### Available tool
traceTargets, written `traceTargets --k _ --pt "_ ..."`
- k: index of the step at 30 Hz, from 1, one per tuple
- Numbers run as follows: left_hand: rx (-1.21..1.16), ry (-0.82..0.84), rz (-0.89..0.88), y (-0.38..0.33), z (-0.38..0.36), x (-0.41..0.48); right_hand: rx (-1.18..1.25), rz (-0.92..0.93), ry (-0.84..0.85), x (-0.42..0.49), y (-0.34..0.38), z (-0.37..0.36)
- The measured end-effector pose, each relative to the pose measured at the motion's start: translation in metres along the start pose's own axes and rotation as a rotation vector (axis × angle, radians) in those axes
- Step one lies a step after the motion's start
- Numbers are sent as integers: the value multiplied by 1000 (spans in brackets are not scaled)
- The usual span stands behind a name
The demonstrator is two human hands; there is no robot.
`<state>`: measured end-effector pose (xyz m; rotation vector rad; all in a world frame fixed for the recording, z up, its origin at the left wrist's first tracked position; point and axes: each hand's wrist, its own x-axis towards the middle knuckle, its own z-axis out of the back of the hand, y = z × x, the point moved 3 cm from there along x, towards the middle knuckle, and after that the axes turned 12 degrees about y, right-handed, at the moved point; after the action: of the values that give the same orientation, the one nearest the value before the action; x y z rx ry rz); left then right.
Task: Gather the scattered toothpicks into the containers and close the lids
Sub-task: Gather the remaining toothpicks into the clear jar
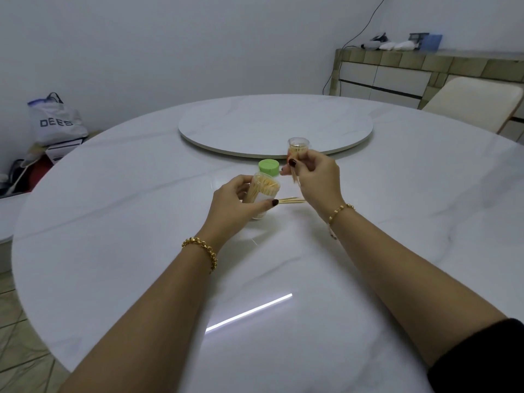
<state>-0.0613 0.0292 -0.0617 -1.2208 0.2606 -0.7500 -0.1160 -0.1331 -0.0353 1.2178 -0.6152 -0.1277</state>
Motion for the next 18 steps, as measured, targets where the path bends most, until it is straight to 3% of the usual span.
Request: traceTargets --k 7,14,18 --pt "12 29 -18 -2 -5 -1 479 -30 95 -4 27 -17" --pt "25 5 -26 -4 -1 -1 318 -109 180 -9 14 -26" --pt "30 4 -25 -4 -2 -1 246 0 147 -7 15 -24"
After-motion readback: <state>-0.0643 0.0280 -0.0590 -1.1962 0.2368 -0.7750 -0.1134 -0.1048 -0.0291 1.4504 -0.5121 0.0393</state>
